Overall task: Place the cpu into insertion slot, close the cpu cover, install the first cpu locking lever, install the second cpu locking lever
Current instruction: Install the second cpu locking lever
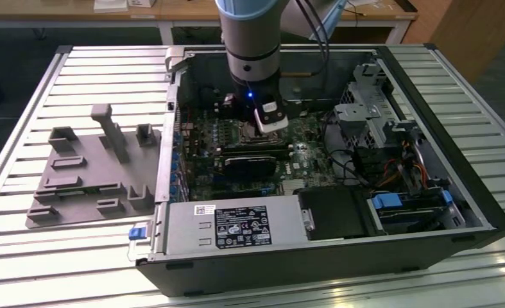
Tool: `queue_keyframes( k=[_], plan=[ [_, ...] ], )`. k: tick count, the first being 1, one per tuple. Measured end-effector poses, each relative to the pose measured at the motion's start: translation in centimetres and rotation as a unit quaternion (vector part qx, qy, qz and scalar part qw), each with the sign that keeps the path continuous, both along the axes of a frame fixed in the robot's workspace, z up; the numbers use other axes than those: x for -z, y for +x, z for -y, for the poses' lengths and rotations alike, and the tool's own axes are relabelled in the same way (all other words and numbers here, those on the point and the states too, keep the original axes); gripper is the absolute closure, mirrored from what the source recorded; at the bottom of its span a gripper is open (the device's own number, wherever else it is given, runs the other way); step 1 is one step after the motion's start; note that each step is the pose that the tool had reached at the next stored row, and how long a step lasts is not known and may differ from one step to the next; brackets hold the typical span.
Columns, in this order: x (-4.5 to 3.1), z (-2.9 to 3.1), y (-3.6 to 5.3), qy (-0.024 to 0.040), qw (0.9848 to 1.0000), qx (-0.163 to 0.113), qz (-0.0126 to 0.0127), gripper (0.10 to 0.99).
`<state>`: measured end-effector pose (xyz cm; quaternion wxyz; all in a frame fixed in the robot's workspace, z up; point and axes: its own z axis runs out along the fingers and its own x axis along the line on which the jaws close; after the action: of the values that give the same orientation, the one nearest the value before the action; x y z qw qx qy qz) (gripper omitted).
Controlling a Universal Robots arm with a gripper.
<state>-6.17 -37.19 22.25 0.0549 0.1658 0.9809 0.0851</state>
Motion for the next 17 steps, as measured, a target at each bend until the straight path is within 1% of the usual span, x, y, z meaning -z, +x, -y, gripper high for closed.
queue_keyframes(
  k=[5,12,15,17],
  plan=[
    [0.05,-0.38,0.0,0.0,0.9999,-0.01,0.0,0.98],
    [0.11,-1.21,0.04,-0.0001,0.9998,-0.018,0.0,0.98],
    [0.13,-1.43,0.33,0.0,0.9998,-0.019,-0.0003,0.98],
    [0.14,-1.53,0.72,-0.0001,0.9998,-0.019,-0.0012,0.98]
  ],
)
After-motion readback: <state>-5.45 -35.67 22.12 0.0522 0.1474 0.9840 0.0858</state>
